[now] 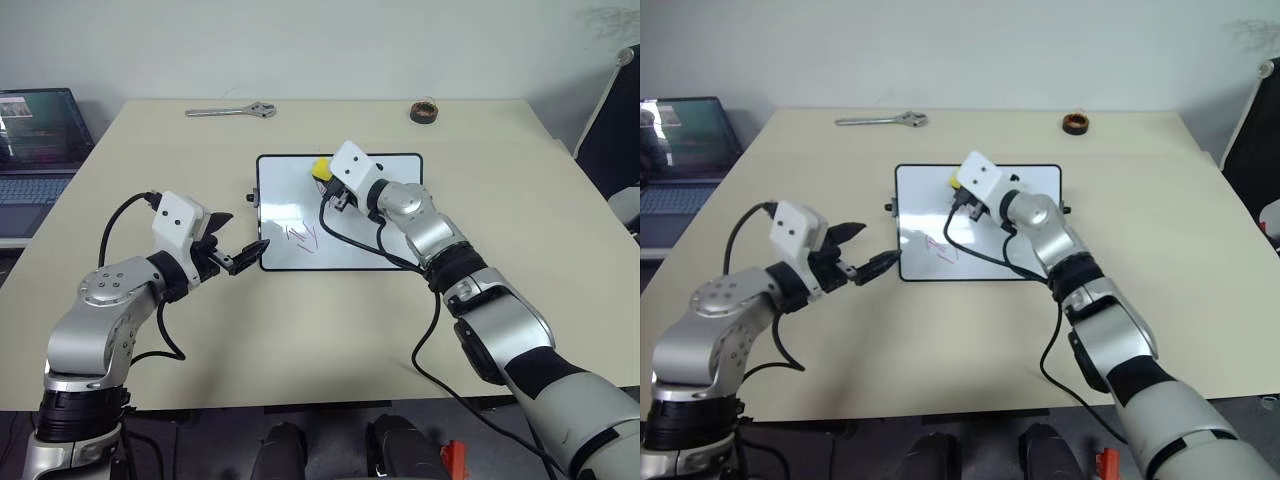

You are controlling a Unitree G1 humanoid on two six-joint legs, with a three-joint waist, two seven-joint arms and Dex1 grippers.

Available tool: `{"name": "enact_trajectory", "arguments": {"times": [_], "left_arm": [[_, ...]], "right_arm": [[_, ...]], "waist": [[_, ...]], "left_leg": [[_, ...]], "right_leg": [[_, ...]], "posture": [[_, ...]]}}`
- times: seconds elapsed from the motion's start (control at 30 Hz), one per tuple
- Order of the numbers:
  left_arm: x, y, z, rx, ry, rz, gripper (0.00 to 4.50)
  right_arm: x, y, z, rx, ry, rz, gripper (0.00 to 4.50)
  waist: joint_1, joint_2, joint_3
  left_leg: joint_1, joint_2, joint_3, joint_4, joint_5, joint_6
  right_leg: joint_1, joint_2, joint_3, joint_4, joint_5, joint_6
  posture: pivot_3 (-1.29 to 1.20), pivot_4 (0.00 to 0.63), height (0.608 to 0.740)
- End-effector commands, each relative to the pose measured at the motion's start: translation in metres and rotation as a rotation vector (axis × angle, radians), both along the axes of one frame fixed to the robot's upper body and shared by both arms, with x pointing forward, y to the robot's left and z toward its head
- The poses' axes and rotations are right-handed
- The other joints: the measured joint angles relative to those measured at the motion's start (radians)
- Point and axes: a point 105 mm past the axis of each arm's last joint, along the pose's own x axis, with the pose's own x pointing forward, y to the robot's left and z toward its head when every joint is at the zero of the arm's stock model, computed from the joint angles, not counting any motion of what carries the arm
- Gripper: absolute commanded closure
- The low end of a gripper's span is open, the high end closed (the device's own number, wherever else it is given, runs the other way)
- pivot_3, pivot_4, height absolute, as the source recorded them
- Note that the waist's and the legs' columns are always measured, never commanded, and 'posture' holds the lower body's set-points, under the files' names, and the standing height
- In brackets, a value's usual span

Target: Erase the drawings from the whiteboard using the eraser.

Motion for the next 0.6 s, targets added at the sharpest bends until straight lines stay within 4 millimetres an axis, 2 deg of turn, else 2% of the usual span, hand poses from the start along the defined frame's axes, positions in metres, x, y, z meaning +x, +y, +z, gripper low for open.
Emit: {"name": "enact_trajectory", "arguments": {"times": [0.03,0.07,0.2,0.33,0.4,0.6], "left_arm": [[0.000,-0.001,0.011,0.031,-0.050,-0.017,0.00],[0.000,-0.001,0.011,0.031,-0.051,-0.017,0.00],[0.000,-0.001,0.008,0.035,-0.048,-0.021,0.00],[-0.002,-0.003,0.005,0.036,-0.045,-0.029,0.00],[-0.002,-0.003,0.004,0.036,-0.044,-0.031,0.00],[-0.004,-0.002,0.002,0.037,-0.041,-0.027,0.00]], "right_arm": [[-0.009,0.002,-0.031,-0.179,0.076,0.088,3.32],[-0.010,0.002,-0.034,-0.203,0.082,0.100,3.32],[0.007,-0.003,0.002,-0.133,-0.098,-0.035,3.32],[0.013,0.001,0.017,-0.065,-0.120,-0.088,3.32],[0.015,0.001,0.008,-0.077,-0.065,-0.095,3.32],[0.004,-0.010,-0.041,-0.195,0.113,-0.002,3.32]], "waist": [[-0.002,0.000,0.000],[-0.002,0.000,0.000],[-0.001,0.000,0.000],[0.000,0.000,0.000],[0.000,0.000,0.000],[0.001,0.000,-0.001]], "left_leg": [[0.001,0.000,0.000,0.000,0.000,0.000],[0.001,0.000,0.000,0.000,0.000,0.000],[0.002,0.000,-0.001,0.001,0.000,0.000],[0.002,0.000,-0.002,0.001,0.001,0.000],[0.001,0.000,-0.002,0.001,0.001,0.000],[0.003,0.000,-0.002,0.001,0.000,0.000]], "right_leg": [[0.000,0.000,0.000,0.000,0.000,0.000],[0.001,0.000,0.000,0.001,0.000,0.000],[0.001,0.000,0.000,0.002,0.000,0.000],[0.001,0.000,0.000,0.004,0.000,0.000],[0.001,0.000,0.000,0.004,0.000,0.000],[0.002,0.000,0.000,0.003,0.000,0.000]], "posture": [[0.00,0.150,0.740],[0.00,0.150,0.740],[0.00,0.150,0.740],[0.00,0.150,0.740],[0.00,0.150,0.740],[0.00,0.150,0.740]]}}
